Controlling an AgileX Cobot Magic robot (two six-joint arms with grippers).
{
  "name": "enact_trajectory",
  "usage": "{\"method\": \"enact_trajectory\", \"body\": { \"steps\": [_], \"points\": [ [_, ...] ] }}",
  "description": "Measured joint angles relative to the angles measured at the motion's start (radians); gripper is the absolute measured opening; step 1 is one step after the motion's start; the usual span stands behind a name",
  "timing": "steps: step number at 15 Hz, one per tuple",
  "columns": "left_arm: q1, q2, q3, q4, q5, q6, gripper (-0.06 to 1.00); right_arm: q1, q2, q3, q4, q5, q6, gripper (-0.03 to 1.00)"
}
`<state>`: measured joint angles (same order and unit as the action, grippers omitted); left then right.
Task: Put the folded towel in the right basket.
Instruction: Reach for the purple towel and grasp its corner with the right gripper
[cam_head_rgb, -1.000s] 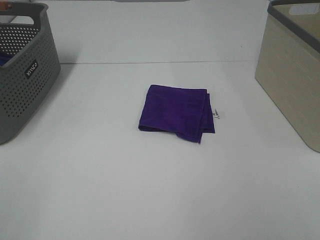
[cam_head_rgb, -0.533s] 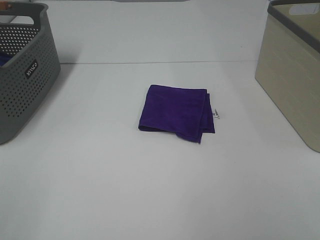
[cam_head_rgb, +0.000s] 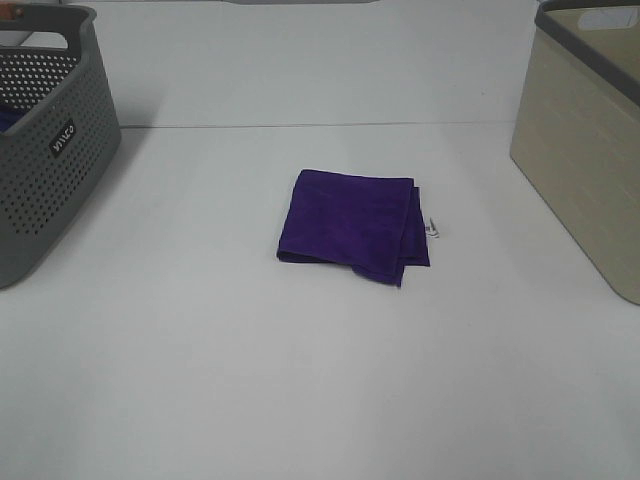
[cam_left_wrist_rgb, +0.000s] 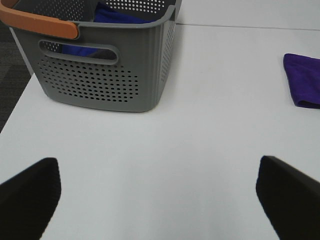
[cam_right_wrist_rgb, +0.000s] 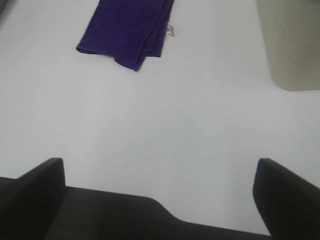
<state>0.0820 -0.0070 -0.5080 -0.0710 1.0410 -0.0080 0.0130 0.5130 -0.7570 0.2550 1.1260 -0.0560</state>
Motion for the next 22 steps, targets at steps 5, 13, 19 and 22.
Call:
{"method": "enact_trajectory", "body": {
  "steps": [5, 13, 19, 22],
  "points": [
    [0.0, 0.0, 0.0, 0.0, 0.0, 0.0, 0.99, 0.0, 0.296, -0.192, 0.097, -0.003, -0.115, 0.98],
    [0.0, 0.0, 0.0, 0.0, 0.0, 0.0, 0.99, 0.142, 1.085, -0.566, 0.149, -0.038, -0.166, 0.98],
    [0.0, 0.0, 0.0, 0.0, 0.0, 0.0, 0.99, 0.155, 1.412, -0.594, 0.191, -0.24, -0.157, 0.98],
    [0.0, 0.0, 0.0, 0.0, 0.0, 0.0, 0.99, 0.155, 1.526, -0.594, 0.191, -0.343, -0.157, 0.98]
  ]
}}
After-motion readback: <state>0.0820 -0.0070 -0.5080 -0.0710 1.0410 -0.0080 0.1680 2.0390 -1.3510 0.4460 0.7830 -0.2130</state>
